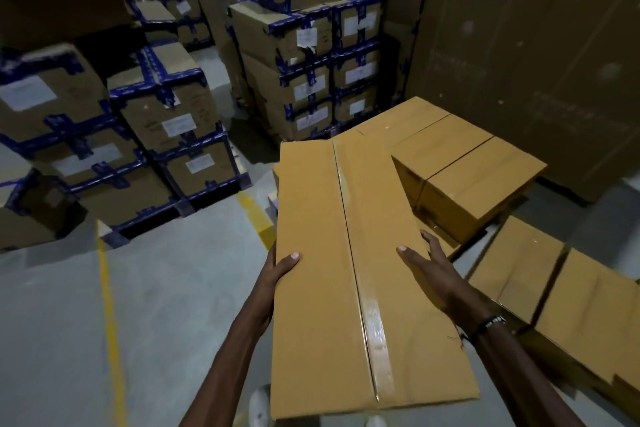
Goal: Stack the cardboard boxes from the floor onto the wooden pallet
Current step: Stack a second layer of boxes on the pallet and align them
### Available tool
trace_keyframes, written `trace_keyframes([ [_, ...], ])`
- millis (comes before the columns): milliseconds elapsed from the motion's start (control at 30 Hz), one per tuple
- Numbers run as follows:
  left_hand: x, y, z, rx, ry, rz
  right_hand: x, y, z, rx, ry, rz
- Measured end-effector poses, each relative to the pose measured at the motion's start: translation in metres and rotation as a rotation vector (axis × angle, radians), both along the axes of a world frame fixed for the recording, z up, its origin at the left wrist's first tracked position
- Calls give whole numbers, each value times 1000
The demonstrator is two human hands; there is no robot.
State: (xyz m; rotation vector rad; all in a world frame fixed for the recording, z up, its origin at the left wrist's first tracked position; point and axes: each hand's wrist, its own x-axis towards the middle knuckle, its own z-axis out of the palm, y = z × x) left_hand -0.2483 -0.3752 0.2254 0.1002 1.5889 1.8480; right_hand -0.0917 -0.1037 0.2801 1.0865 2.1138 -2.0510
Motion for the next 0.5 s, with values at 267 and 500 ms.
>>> trace_keyframes([
  [267,-137,10,0,-26,107,-276,-71,-38,-18,-56,107,-234],
  [500,-227,28,0,-100,138,-527,-112,-69,-30,-21,129,-411],
])
